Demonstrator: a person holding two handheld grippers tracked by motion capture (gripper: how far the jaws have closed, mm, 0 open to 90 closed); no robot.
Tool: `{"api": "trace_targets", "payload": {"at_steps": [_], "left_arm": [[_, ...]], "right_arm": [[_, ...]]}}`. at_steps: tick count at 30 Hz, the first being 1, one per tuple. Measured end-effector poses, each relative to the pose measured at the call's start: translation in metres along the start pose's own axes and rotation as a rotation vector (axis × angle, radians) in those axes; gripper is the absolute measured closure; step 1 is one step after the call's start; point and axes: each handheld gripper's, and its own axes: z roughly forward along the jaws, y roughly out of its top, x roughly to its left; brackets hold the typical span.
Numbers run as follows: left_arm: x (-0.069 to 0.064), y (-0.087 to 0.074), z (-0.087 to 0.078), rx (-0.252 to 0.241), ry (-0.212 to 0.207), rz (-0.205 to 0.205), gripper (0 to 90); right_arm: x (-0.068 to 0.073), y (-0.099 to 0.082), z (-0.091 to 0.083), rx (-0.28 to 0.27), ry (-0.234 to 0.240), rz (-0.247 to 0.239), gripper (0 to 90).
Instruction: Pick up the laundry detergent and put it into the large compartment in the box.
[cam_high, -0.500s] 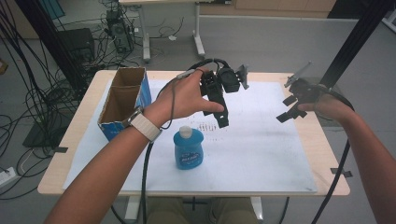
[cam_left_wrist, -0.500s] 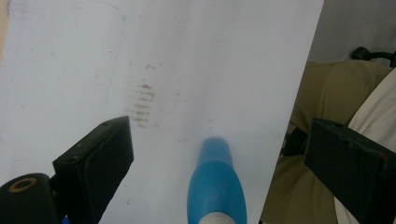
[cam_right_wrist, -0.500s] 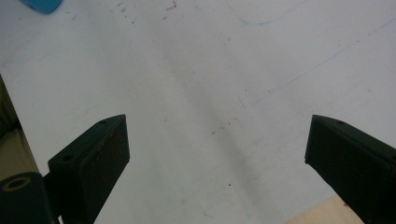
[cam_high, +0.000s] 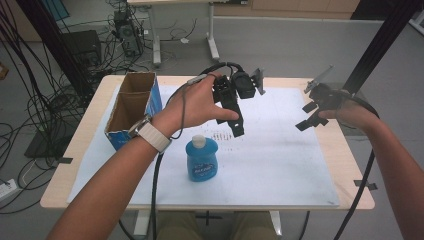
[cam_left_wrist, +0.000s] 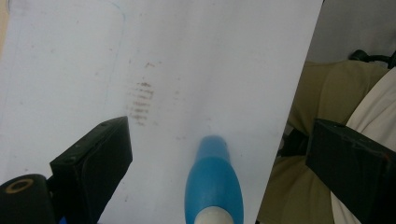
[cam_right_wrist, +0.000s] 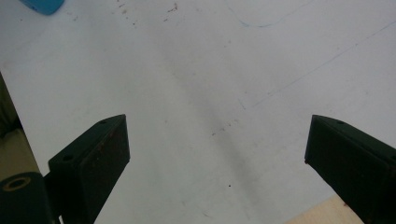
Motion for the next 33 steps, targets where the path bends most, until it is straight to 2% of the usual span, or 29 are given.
{"api": "trace_targets", "payload": {"at_steps": [23,33], "left_arm": [[0.0,-0.011,-0.002,-0.002,0.001,-0.015,7.3],[-0.003,-0.018,-0.002,0.005,-0.002,0.003,7.2]], "right_arm": [[0.003,-0.003,0.001,0.001,0.005,0.006,6.3],[0.004,-0.005,0.001,0.004,0.006,0.004,6.3]]}}
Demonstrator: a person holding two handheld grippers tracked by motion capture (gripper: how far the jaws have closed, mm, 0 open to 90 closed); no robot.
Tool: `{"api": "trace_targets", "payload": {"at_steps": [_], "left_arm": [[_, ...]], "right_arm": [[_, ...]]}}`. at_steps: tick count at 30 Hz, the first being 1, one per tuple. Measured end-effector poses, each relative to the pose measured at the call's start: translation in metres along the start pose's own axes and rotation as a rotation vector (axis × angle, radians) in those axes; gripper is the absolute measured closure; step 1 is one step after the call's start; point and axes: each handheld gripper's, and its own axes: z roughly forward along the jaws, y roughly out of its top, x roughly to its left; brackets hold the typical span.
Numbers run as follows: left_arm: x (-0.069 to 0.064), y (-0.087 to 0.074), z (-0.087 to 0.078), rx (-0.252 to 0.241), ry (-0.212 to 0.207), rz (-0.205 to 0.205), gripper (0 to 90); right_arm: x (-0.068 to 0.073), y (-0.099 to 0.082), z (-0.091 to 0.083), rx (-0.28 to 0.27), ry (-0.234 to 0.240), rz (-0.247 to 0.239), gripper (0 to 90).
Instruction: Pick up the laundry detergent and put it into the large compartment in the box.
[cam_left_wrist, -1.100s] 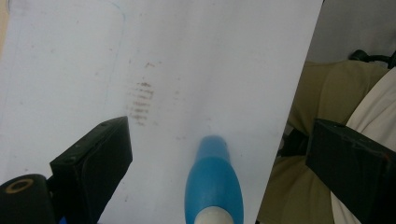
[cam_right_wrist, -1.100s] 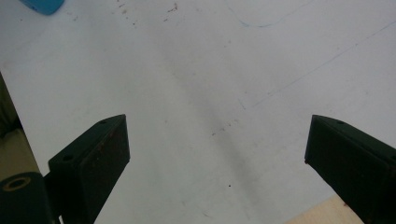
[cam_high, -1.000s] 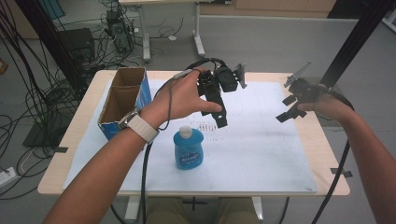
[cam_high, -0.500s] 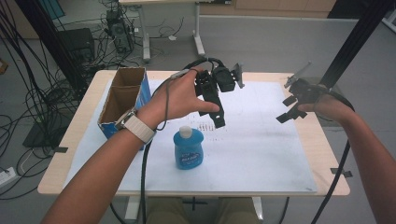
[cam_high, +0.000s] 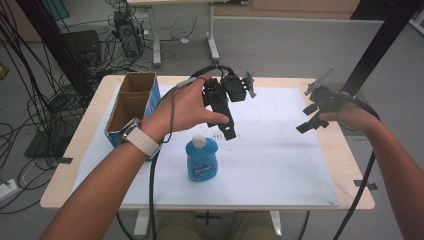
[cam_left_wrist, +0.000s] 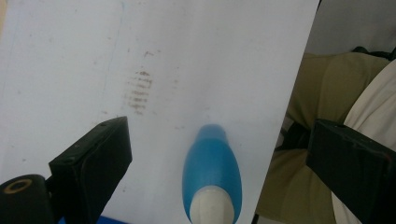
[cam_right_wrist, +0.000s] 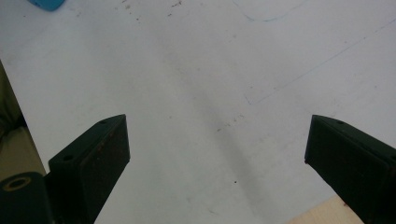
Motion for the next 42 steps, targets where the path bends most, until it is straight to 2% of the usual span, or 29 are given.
{"api": "trace_targets", "payload": {"at_steps": [5,13,16,27,37,42], "left_arm": [[0.0,-0.002,0.002,0.016,0.009,-0.006,7.0],[0.002,-0.009,0.008,0.023,-0.001,-0.017,7.0],[0.002,-0.012,0.011,0.028,0.011,-0.018,7.0],[0.002,-0.017,0.018,0.039,0.003,-0.024,7.1],[0.003,-0.025,0.023,0.025,-0.005,-0.017,7.1],[0.004,-0.029,0.029,0.023,-0.005,-0.028,7.7]], "right_arm": [[0.001,0.0,0.0,0.002,0.003,-0.001,6.4],[0.002,-0.001,0.0,-0.002,0.005,0.005,6.4],[0.002,-0.001,0.0,-0.001,0.004,0.0,6.4],[0.003,-0.001,0.0,0.001,0.002,-0.002,6.4],[0.005,0.001,0.001,0.003,0.004,-0.006,6.5],[0.005,0.0,0.001,0.004,0.004,-0.004,6.5]]}}
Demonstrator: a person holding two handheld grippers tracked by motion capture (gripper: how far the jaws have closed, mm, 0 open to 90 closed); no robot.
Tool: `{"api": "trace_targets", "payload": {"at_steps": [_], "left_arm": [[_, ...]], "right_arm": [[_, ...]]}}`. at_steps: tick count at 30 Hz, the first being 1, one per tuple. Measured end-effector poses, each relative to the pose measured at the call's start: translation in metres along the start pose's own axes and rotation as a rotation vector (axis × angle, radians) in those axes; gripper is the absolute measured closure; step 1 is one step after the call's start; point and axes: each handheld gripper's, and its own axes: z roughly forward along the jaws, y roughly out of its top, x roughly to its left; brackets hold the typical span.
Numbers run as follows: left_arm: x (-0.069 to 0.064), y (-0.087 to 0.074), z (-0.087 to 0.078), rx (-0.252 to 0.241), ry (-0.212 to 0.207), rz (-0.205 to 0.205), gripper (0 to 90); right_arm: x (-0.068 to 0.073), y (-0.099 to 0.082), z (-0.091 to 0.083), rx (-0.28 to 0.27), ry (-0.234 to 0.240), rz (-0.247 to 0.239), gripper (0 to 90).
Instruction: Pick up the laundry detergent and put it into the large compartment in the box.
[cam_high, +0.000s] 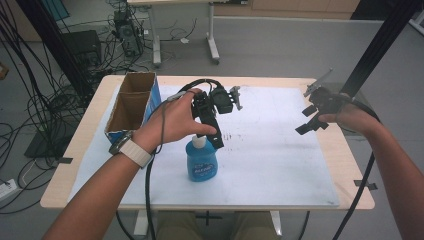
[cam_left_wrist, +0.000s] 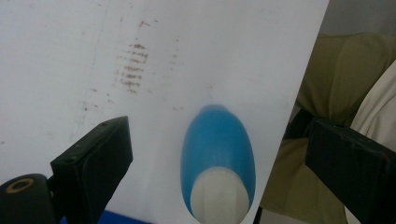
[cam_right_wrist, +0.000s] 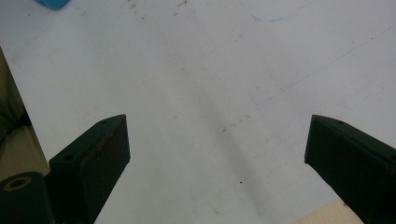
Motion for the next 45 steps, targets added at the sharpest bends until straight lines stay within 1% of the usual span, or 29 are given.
{"api": "trace_targets", "payload": {"at_steps": [4,13,21,25,26,32,35,38,40,43,45], "left_arm": [[0.001,-0.002,0.0,-0.015,0.007,-0.001,7.6],[0.001,-0.004,0.001,-0.016,0.01,0.008,7.6],[0.001,-0.01,0.006,-0.023,-0.003,-0.009,7.4],[0.001,-0.013,0.008,-0.026,0.001,-0.005,7.4],[0.001,-0.013,0.007,-0.035,-0.001,-0.002,7.4],[0.0,-0.014,0.008,-0.035,0.003,0.001,7.5],[0.0,-0.015,0.009,-0.039,-0.004,-0.002,7.4],[0.0,-0.017,0.013,-0.024,-0.007,0.0,7.4],[0.0,-0.019,0.016,-0.023,-0.015,-0.006,7.3],[-0.001,-0.02,0.019,-0.011,-0.005,-0.005,7.3],[-0.001,-0.021,0.022,-0.005,-0.012,0.0,7.3]], "right_arm": [[-0.001,0.0,-0.002,0.001,-0.003,0.001,6.6],[0.0,0.0,-0.002,0.001,-0.003,0.005,6.6],[0.0,-0.001,-0.001,0.003,-0.002,0.002,6.6],[0.0,0.0,-0.001,0.004,-0.002,0.002,6.6],[0.001,0.0,0.0,0.005,-0.002,0.002,6.6],[0.001,0.0,0.001,0.006,0.002,0.007,6.6],[0.001,0.001,0.002,0.006,0.002,-0.001,6.6],[0.001,0.0,0.001,0.005,0.002,0.0,6.6],[0.001,0.0,0.001,0.007,0.002,0.005,6.6],[0.001,0.0,0.0,0.007,0.002,0.006,6.6],[0.001,0.0,0.001,0.005,0.002,0.001,6.6]]}}
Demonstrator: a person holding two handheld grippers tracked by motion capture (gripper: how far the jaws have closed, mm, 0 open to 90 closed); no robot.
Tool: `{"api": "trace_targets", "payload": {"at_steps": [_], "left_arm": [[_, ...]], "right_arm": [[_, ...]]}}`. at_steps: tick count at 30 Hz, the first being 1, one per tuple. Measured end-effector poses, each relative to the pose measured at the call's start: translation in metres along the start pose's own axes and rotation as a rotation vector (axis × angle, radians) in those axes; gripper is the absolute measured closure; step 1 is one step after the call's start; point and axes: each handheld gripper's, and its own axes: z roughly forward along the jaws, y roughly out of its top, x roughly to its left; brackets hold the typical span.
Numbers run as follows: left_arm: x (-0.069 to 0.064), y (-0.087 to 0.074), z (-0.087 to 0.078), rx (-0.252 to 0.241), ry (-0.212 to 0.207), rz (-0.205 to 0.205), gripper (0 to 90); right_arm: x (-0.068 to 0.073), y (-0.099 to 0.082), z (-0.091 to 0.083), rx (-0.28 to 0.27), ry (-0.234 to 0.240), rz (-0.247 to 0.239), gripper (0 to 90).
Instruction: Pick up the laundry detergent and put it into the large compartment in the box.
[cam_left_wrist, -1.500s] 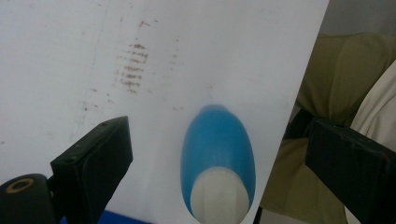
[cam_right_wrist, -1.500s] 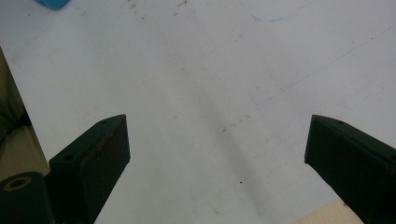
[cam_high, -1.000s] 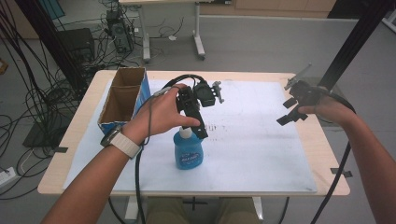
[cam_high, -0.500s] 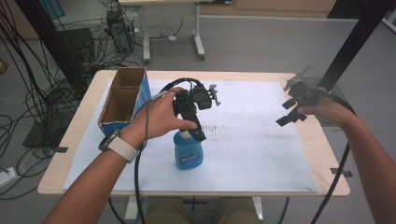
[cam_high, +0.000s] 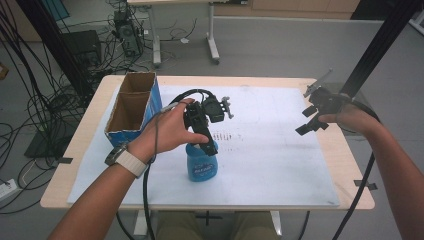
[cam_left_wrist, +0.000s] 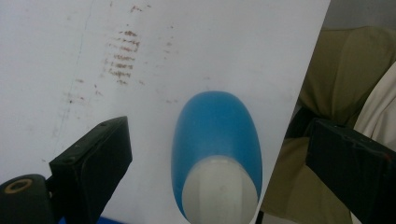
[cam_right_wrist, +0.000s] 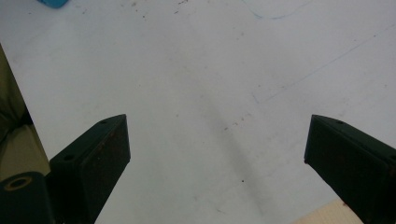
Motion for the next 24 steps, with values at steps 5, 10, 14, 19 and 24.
{"api": "trace_targets", "payload": {"at_steps": [5,10,14,19,24], "left_arm": [[-0.001,-0.002,0.004,0.007,-0.006,0.012,7.5],[-0.001,-0.004,0.009,0.026,-0.004,0.024,7.7],[-0.001,-0.004,0.011,0.035,0.0,0.029,7.8],[-0.001,-0.004,0.014,0.046,0.002,0.037,8.2],[-0.001,-0.005,0.018,0.059,0.002,0.047,8.3]], "right_arm": [[0.0,0.0,0.002,0.001,0.003,0.0,6.6],[0.001,0.0,0.004,0.007,0.008,0.0,6.6],[0.002,0.0,0.004,0.008,0.008,0.0,6.6],[0.002,0.0,0.004,0.007,0.007,0.003,6.6],[0.002,-0.001,0.003,0.004,0.008,0.0,6.6]]}}
